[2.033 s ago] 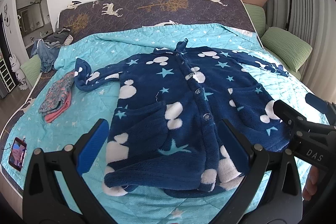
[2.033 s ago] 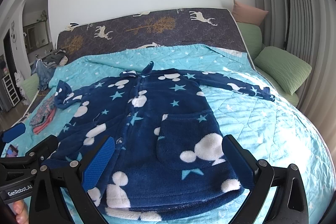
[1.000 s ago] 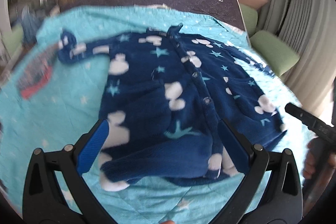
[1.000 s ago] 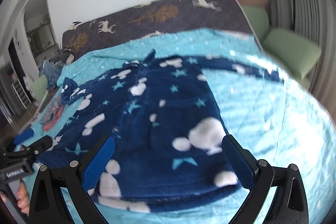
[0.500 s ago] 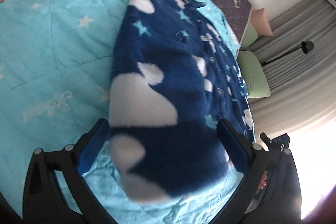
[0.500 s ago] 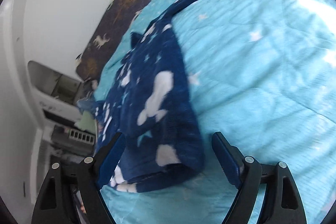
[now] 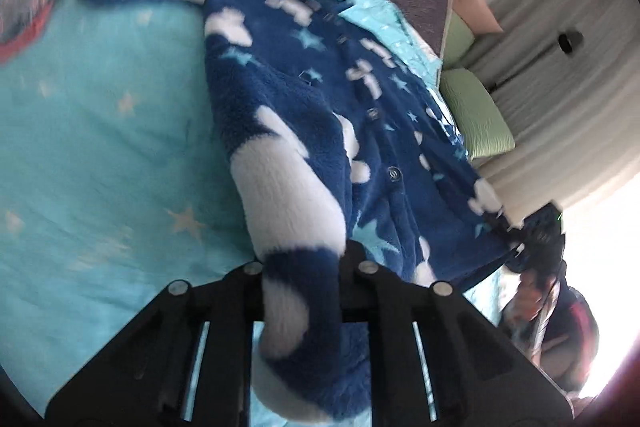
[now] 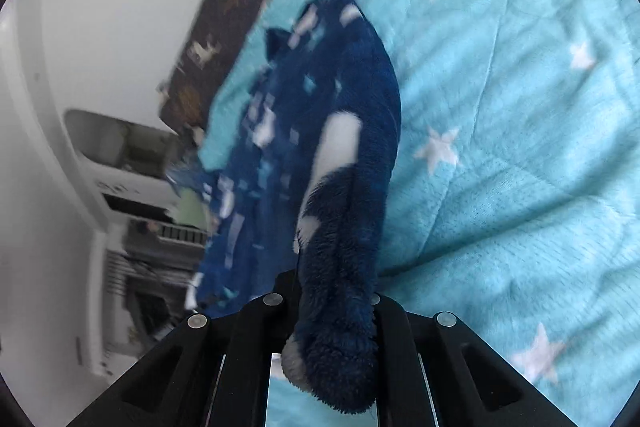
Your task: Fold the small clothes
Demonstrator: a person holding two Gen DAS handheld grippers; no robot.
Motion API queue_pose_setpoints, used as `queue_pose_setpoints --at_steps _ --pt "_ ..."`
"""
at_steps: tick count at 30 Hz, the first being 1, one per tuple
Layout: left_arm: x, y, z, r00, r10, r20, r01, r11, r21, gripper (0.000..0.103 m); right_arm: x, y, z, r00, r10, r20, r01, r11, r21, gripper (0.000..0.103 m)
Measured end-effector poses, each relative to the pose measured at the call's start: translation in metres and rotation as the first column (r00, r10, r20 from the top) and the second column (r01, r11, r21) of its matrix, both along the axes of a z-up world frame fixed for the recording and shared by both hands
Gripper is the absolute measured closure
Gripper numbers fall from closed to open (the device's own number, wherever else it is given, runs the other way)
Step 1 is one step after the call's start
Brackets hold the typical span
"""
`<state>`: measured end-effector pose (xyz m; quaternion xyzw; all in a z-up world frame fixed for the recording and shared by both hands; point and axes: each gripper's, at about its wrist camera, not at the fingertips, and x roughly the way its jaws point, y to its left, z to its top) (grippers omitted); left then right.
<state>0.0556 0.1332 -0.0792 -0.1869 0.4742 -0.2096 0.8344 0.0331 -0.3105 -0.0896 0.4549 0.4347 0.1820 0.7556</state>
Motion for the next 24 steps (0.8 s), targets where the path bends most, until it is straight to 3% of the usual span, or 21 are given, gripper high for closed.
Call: queue_pose_setpoints --at_steps 3,9,12,13,14,15,16,17,18,20,21,22,24 --pt "-0.016 -0.002 0.020 0.999 -0.052 0.015 0.051 0.996 0.076 0.088 -0.015 0.000 0.025 0.999 0.025 0.021 -0.024 0.999 -0.029 0.098" --pt "-0.061 0.011 0.030 0.990 -0.137 -0.034 0.140 0.986 0.095 0.088 -0.072 0.010 0.054 0.998 0.064 0.027 -0.063 0.997 -0.053 0.098" --pt "-0.088 0.024 0.033 0.983 -0.162 -0.082 0.169 0.981 0.093 0.088 -0.100 0.013 0.059 0.998 0.056 -0.010 -0.056 0.995 -0.080 0.098" --pt "-0.095 0.027 0.032 0.981 -0.167 -0.093 0.177 0.978 0.112 0.086 -0.112 0.012 0.059 0.997 0.055 -0.048 -0.061 0.989 -0.132 0.098" --pt "-0.098 0.029 0.030 0.980 -0.169 -0.105 0.182 0.975 0.126 0.082 -0.118 0.012 0.058 0.995 0.056 -0.078 -0.069 0.981 -0.182 0.096" --pt "-0.099 0.033 0.027 0.980 -0.159 -0.121 0.176 0.973 0.147 0.077 -0.124 0.013 0.056 0.992 0.051 -0.114 -0.079 0.962 -0.260 0.088" --pt "-0.095 0.039 0.023 0.982 -0.125 -0.141 0.150 0.971 0.184 0.069 -0.128 0.013 0.050 0.984 0.021 -0.176 -0.090 0.915 -0.394 0.082" --pt "-0.089 0.046 0.023 0.984 -0.098 -0.149 0.128 0.970 0.207 0.063 -0.126 0.011 0.049 0.979 -0.015 -0.202 -0.082 0.883 -0.462 0.068" --pt "-0.082 0.053 0.024 0.988 -0.064 -0.144 0.095 0.970 0.224 0.060 -0.123 0.007 0.048 0.970 -0.101 -0.220 -0.049 0.808 -0.588 0.059" --pt "-0.066 0.072 0.037 0.996 0.015 -0.087 0.006 0.973 0.231 0.043 -0.113 -0.003 0.056 0.967 -0.189 -0.170 0.024 0.736 -0.677 0.056" --pt "-0.057 0.080 0.045 0.998 0.043 -0.042 -0.033 0.974 0.225 0.036 -0.108 -0.004 0.062 0.969 -0.208 -0.135 0.059 0.722 -0.689 0.056" --pt "-0.042 0.092 0.052 0.997 0.079 0.011 -0.079 0.972 0.223 0.021 -0.101 -0.003 0.073 0.977 -0.203 -0.067 0.103 0.724 -0.682 0.054" --pt "-0.003 0.118 0.063 0.976 0.198 0.090 -0.214 0.951 0.224 0.016 -0.084 0.009 0.088 0.990 -0.142 0.013 0.115 0.742 -0.661 0.045"
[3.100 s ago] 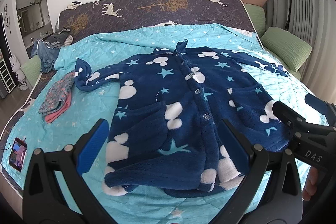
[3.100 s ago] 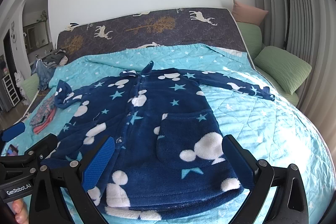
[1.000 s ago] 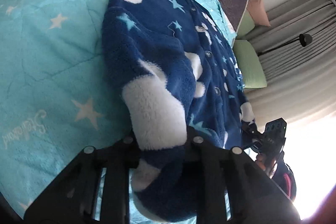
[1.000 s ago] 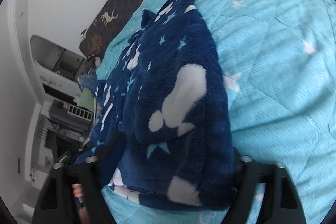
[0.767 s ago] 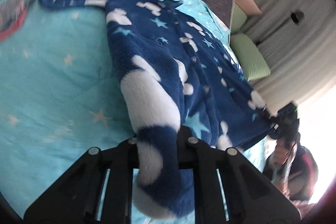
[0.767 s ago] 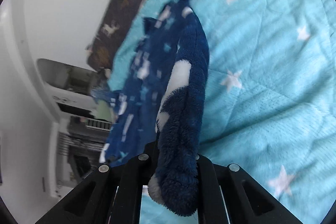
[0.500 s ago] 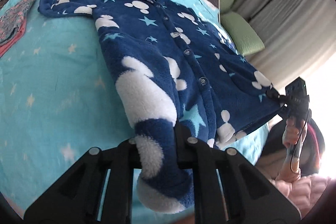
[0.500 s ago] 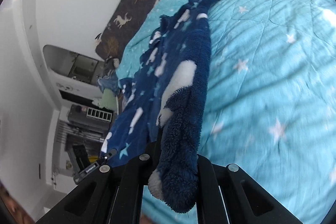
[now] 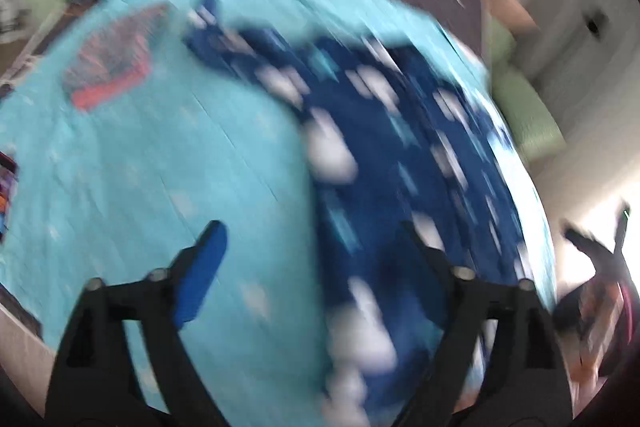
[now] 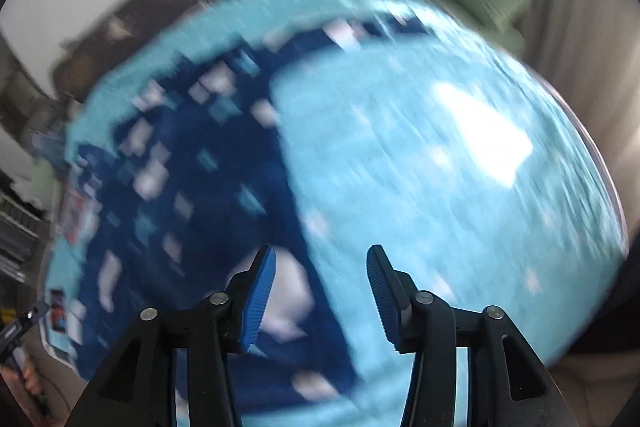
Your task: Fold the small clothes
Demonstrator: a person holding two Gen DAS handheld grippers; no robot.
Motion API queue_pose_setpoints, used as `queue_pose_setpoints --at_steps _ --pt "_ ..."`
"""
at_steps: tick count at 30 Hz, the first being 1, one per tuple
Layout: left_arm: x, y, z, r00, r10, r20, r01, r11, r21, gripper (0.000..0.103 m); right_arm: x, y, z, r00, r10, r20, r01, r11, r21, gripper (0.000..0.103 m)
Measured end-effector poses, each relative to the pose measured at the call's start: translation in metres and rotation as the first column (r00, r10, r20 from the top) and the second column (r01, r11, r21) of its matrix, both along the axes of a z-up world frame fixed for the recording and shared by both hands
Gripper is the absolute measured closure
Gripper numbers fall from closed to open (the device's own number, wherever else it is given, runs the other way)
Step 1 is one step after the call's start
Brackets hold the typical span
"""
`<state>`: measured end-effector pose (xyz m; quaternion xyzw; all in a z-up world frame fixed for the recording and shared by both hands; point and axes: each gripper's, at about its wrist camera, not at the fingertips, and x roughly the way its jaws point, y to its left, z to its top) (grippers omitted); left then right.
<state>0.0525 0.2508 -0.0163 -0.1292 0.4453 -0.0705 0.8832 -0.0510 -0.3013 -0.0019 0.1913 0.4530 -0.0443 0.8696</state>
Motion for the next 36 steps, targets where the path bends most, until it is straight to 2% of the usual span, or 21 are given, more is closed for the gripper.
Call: queue_pose_setpoints --at_steps 2,5,9,12,15,18,19,20,21,22,24,26,27,28,30,32,33,35,36 --pt "0.041 0.024 -0.006 0.994 0.110 0.028 -0.110 0.994 -0.023 0.016 0.040 0.029 0.013 0.990 0.125 0.065 -0.124 0.992 -0.007 0.041" --pt "0.119 0.051 -0.026 0.982 0.188 0.031 -0.186 0.981 -0.060 0.016 0.096 0.092 0.018 0.952 0.296 0.084 -0.295 0.955 -0.022 0.039" --pt "0.213 0.069 -0.056 0.959 0.284 0.017 -0.284 0.956 0.068 0.016 0.174 0.196 -0.001 0.868 0.493 0.064 -0.488 0.869 -0.082 0.039" --pt "0.276 0.086 -0.082 0.941 0.338 -0.013 -0.335 0.936 0.107 0.016 0.201 0.259 -0.022 0.810 0.585 0.033 -0.574 0.803 -0.159 0.039" --pt "0.315 0.103 -0.095 0.923 0.383 -0.029 -0.380 0.922 0.070 0.016 0.227 0.331 -0.047 0.726 0.688 -0.007 -0.659 0.693 -0.292 0.039" --pt "0.349 0.114 -0.104 0.913 0.406 -0.051 -0.404 0.914 0.049 0.016 0.240 0.377 -0.060 0.648 0.761 -0.023 -0.711 0.595 -0.375 0.039" --pt "0.353 0.115 -0.106 0.912 0.405 -0.055 -0.403 0.914 0.050 0.028 0.244 0.396 -0.064 0.613 0.789 -0.032 -0.735 0.555 -0.390 0.039" --pt "0.359 0.117 -0.108 0.916 0.397 -0.066 -0.395 0.918 0.044 0.065 0.247 0.405 -0.068 0.597 0.801 -0.038 -0.746 0.538 -0.392 0.039" --pt "0.366 0.118 -0.111 0.921 0.376 -0.098 -0.376 0.926 0.023 0.088 0.250 0.413 -0.071 0.580 0.814 -0.039 -0.759 0.523 -0.387 0.039" --pt "0.370 0.119 -0.114 0.922 0.367 -0.123 -0.370 0.929 0.005 0.094 0.251 0.415 -0.072 0.571 0.820 -0.036 -0.767 0.518 -0.379 0.039" --pt "0.367 0.114 -0.102 0.931 0.360 -0.065 -0.362 0.932 -0.008 0.094 0.255 0.413 -0.073 0.575 0.818 -0.027 -0.768 0.528 -0.361 0.039" --pt "0.361 0.094 -0.075 0.952 0.303 0.033 -0.303 0.953 0.011 0.094 0.268 0.395 -0.075 0.612 0.791 -0.012 -0.754 0.579 -0.309 0.039" --pt "0.357 0.078 -0.060 0.962 0.263 0.072 -0.265 0.964 0.011 0.094 0.275 0.388 -0.075 0.632 0.775 -0.007 -0.744 0.605 -0.284 0.039" --pt "0.353 0.065 -0.047 0.969 0.225 0.104 -0.227 0.974 0.006 0.094 0.281 0.365 -0.073 0.677 0.736 -0.005 -0.715 0.655 -0.245 0.039" --pt "0.341 0.025 -0.015 0.976 0.113 0.184 -0.114 0.993 -0.007 0.094 0.288 0.335 -0.069 0.731 0.683 0.006 -0.667 0.715 -0.208 0.039" --pt "0.323 -0.029 0.017 0.967 -0.019 0.255 0.026 0.999 -0.024 0.094 0.292 0.290 -0.062 0.797 0.604 0.026 -0.588 0.784 -0.201 0.039" --pt "0.313 -0.054 0.028 0.957 -0.081 0.279 0.093 0.995 -0.029 0.094 0.292 0.275 -0.060 0.817 0.576 0.032 -0.559 0.804 -0.205 0.039" --pt "0.293 -0.102 0.043 0.926 -0.197 0.321 0.222 0.974 -0.041 0.094 0.291 0.234 -0.053 0.868 0.495 0.048 -0.478 0.857 -0.191 0.039" --pt "0.281 -0.131 0.048 0.904 -0.264 0.337 0.299 0.953 -0.055 0.094 0.290 0.216 -0.051 0.887 0.459 0.054 -0.444 0.879 -0.173 0.039"
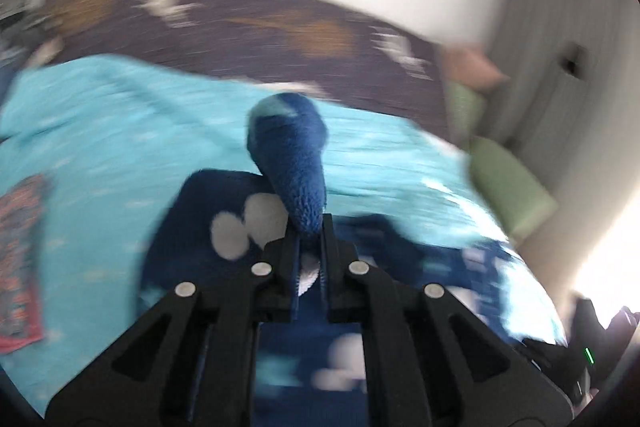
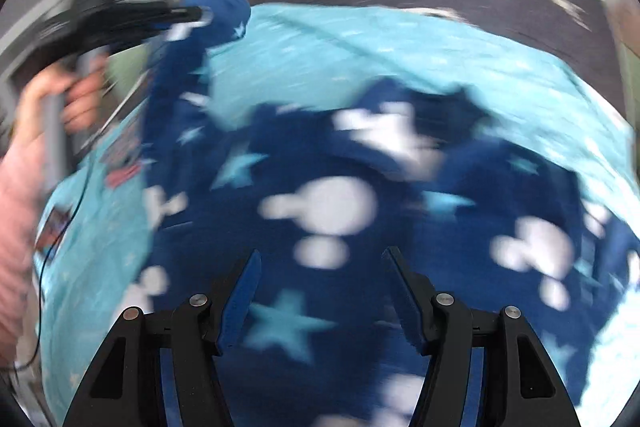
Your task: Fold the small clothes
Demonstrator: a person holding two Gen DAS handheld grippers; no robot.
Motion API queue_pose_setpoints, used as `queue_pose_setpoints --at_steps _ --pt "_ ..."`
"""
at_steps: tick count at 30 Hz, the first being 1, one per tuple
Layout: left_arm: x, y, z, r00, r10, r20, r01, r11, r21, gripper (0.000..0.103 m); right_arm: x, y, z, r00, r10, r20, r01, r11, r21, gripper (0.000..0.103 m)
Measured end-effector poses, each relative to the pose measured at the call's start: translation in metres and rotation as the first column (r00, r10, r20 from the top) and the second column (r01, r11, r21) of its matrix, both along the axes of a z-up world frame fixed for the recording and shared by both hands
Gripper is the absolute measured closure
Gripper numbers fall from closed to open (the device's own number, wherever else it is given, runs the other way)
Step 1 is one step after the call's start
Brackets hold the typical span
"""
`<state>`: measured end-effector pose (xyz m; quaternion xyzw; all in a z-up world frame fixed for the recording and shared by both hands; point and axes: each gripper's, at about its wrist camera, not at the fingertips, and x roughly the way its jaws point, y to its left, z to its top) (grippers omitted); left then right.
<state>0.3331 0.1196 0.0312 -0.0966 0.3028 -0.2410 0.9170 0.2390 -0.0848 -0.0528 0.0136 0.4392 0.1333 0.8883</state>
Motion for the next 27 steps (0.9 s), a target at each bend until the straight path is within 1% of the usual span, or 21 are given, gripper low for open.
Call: queue_pose_setpoints --at_steps 1,2,3,4,5,6,7,9,10,11,13,16,17,18,20,22,23,24,25,26,27 --pt "-0.009 -0.021 0.001 0.998 -0.055 0.000 0.055 0.998 -0.012 0.094 -0.003 -0.026 0.004 0.998 -0.057 -0.008 0.058 0.997 0.043 0.039" --pt "-0.019 -0.048 0.000 0.993 -0.121 -0.007 0.120 0.993 -0.019 0.094 -0.005 -0.040 0.004 0.996 -0.083 -0.011 0.084 0.994 0.069 0.039" --pt "-0.026 -0.070 -0.004 0.986 -0.163 -0.015 0.163 0.986 -0.017 0.093 -0.006 -0.059 0.005 0.993 -0.117 -0.018 0.118 0.987 0.107 0.038" --pt "-0.035 -0.094 -0.009 0.980 -0.196 -0.023 0.195 0.981 -0.011 0.086 -0.009 -0.080 0.005 0.987 -0.158 -0.031 0.161 0.976 0.147 0.038" --pt "-0.044 -0.118 -0.017 0.974 -0.224 -0.036 0.224 0.974 0.005 0.068 -0.012 -0.093 0.004 0.982 -0.184 -0.041 0.188 0.968 0.169 0.037" --pt "-0.050 -0.138 -0.026 0.969 -0.241 -0.055 0.243 0.969 0.032 0.056 -0.013 -0.105 0.002 0.976 -0.211 -0.053 0.217 0.958 0.188 0.037" --pt "-0.057 -0.156 -0.037 0.963 -0.257 -0.081 0.262 0.963 0.064 0.038 -0.016 -0.122 -0.003 0.964 -0.252 -0.083 0.264 0.940 0.216 0.037" --pt "-0.073 -0.182 -0.058 0.937 -0.318 -0.142 0.334 0.937 0.100 0.037 -0.021 -0.142 -0.014 0.946 -0.290 -0.144 0.320 0.908 0.269 0.037" --pt "-0.081 -0.185 -0.064 0.925 -0.342 -0.166 0.362 0.926 0.108 0.037 -0.024 -0.150 -0.020 0.942 -0.291 -0.168 0.330 0.896 0.297 0.037" --pt "-0.086 -0.184 -0.067 0.920 -0.348 -0.177 0.371 0.922 0.113 0.037 -0.027 -0.156 -0.022 0.940 -0.289 -0.180 0.333 0.890 0.311 0.037" --pt "-0.094 -0.169 -0.068 0.931 -0.323 -0.172 0.347 0.928 0.136 0.036 -0.033 -0.165 -0.028 0.938 -0.290 -0.191 0.339 0.886 0.317 0.037" --pt "-0.106 -0.130 -0.065 0.966 -0.230 -0.118 0.250 0.948 0.199 0.031 -0.034 -0.171 -0.036 0.938 -0.279 -0.207 0.335 0.883 0.328 0.037" --pt "-0.109 -0.115 -0.064 0.977 -0.189 -0.095 0.205 0.955 0.215 0.027 -0.031 -0.173 -0.039 0.938 -0.265 -0.222 0.331 0.872 0.360 0.037" --pt "-0.109 -0.098 -0.064 0.988 -0.137 -0.076 0.151 0.962 0.228 0.026 -0.030 -0.172 -0.041 0.939 -0.257 -0.228 0.328 0.865 0.378 0.037" --pt "-0.108 -0.062 -0.067 0.999 -0.020 -0.050 0.032 0.965 0.261 0.024 -0.021 -0.172 -0.046 0.946 -0.212 -0.247 0.305 0.844 0.441 0.037" --pt "-0.106 -0.028 -0.078 0.994 0.096 -0.058 -0.074 0.952 0.298 0.023 -0.006 -0.167 -0.053 0.948 -0.172 -0.269 0.288 0.826 0.484 0.035" --pt "-0.104 -0.015 -0.085 0.987 0.140 -0.077 -0.110 0.944 0.311 0.023 0.002 -0.165 -0.059 0.943 -0.159 -0.293 0.295 0.807 0.511 0.034" --pt "-0.101 0.000 -0.096 0.974 0.198 -0.114 -0.152 0.934 0.324 0.023 0.009 -0.164 -0.065 0.937 -0.153 -0.313 0.307 0.789 0.533 0.032" --pt "-0.098 0.010 -0.105 0.960 0.236 -0.149 -0.176 0.927 0.330 0.023 0.019 -0.163 -0.074 0.926 -0.142 -0.349 0.332 0.745 0.578 0.032" --pt "-0.095 0.024 -0.117 0.943 0.269 -0.197 -0.197 0.926 0.324 0.023 0.025 -0.163 -0.080 0.918 -0.139 -0.372 0.354 0.711 0.608 0.031" --pt "-0.093 0.034 -0.127 0.928 0.283 -0.244 -0.205 0.932 0.299 0.023 0.031 -0.163 -0.085 0.910 -0.142 -0.391 0.377 0.676 0.633 0.031"
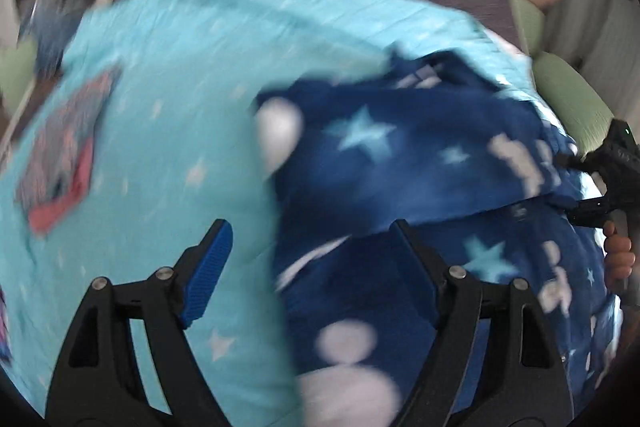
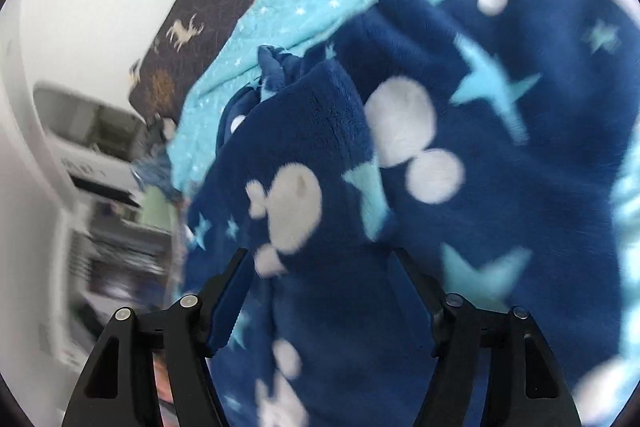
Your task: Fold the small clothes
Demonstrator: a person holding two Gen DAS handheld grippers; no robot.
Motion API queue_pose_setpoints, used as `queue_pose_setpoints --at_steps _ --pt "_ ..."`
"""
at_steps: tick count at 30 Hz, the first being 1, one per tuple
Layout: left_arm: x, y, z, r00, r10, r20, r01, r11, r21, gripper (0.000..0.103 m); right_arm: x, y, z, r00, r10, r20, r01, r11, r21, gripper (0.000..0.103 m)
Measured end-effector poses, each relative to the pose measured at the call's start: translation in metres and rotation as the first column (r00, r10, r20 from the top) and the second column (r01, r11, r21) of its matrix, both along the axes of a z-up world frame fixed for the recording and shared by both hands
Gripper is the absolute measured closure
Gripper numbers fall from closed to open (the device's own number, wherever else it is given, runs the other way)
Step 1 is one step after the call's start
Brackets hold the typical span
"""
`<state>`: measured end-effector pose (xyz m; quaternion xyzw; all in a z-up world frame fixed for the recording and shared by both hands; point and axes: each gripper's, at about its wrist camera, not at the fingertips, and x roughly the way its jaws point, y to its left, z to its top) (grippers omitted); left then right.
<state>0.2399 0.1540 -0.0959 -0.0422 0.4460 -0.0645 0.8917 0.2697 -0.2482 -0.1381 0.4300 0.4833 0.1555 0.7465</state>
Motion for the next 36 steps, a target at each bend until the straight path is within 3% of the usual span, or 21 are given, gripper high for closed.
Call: queue_pose_setpoints --at_steps 2,3,4,5,7,10,12,16,18,20,25,27,29,31,34,36 --pt "0.004 0.013 -0.016 0.998 0.021 -0.065 -0.026 0.997 -0.069 0.023 0.012 -0.001 -0.009 0.997 -0.079 -0.022 0.081 0.994 0.071 0.030" --pt "0.006 0.016 -0.022 0.996 0.026 -0.090 -0.035 0.995 -0.097 0.023 0.015 -0.001 -0.009 0.995 -0.099 -0.020 0.100 0.992 0.077 0.042" --pt "0.008 0.017 -0.026 0.994 0.030 -0.106 -0.043 0.991 -0.123 0.023 0.017 0.000 -0.007 0.993 -0.116 -0.005 0.116 0.990 0.076 0.061" --pt "0.009 0.017 -0.027 0.994 0.030 -0.105 -0.045 0.989 -0.140 0.023 0.021 0.002 -0.004 0.994 -0.108 0.009 0.107 0.993 0.058 0.097" --pt "0.011 0.008 -0.026 0.997 0.017 -0.078 -0.027 0.992 -0.126 0.023 0.019 0.008 0.013 0.992 -0.106 0.064 0.105 0.994 0.007 0.096" --pt "0.017 -0.003 -0.026 0.998 0.046 -0.038 -0.046 0.999 -0.005 0.024 0.010 0.018 0.044 0.983 -0.075 0.169 0.095 0.989 -0.117 0.096" --pt "0.020 -0.004 -0.025 0.997 0.080 -0.019 -0.080 0.996 0.036 0.027 0.003 0.022 0.063 0.973 -0.057 0.224 0.099 0.978 -0.181 0.096" --pt "0.009 -0.006 -0.016 0.995 0.093 0.023 -0.094 0.993 0.070 0.027 -0.019 0.022 0.100 0.940 -0.018 0.341 0.139 0.932 -0.333 0.096" --pt "-0.001 -0.017 -0.010 0.997 0.061 0.054 -0.069 0.988 0.140 0.027 -0.028 0.017 0.107 0.927 -0.022 0.374 0.184 0.896 -0.405 0.096" --pt "-0.003 -0.025 -0.008 0.998 0.019 0.064 -0.029 0.985 0.170 0.026 -0.035 0.005 0.097 0.934 -0.051 0.355 0.224 0.857 -0.465 0.096" --pt "-0.003 -0.030 -0.011 0.999 -0.019 0.042 0.011 0.985 0.174 0.026 -0.037 -0.021 0.028 0.987 -0.069 0.145 0.131 0.866 -0.482 0.094" --pt "-0.004 -0.027 -0.012 0.999 -0.012 0.033 0.006 0.984 0.176 0.026 -0.042 -0.026 0.012 0.991 -0.072 0.115 0.117 0.883 -0.454 0.090" --pt "-0.007 -0.025 -0.008 1.000 -0.008 0.030 0.003 0.987 0.160 0.026 -0.046 -0.032 0.011 0.989 -0.089 0.122 0.132 0.902 -0.412 0.085" --pt "-0.014 -0.022 0.001 0.999 -0.006 0.040 0.000 0.990 0.139 0.026 -0.046 -0.034 0.018 0.989 -0.096 0.109 0.134 0.897 -0.422 0.081" --pt "-0.027 -0.022 0.019 0.996 -0.006 0.092 -0.004 0.994 0.110 0.027 -0.046 -0.026 0.041 0.987 -0.117 0.107 0.157 0.807 -0.570 0.078" --pt "-0.034 -0.026 0.035 0.989 -0.013 0.145 0.001 0.997 0.079 0.027 -0.053 -0.033 0.055 0.970 -0.221 0.101 0.237 0.765 -0.599 0.077"
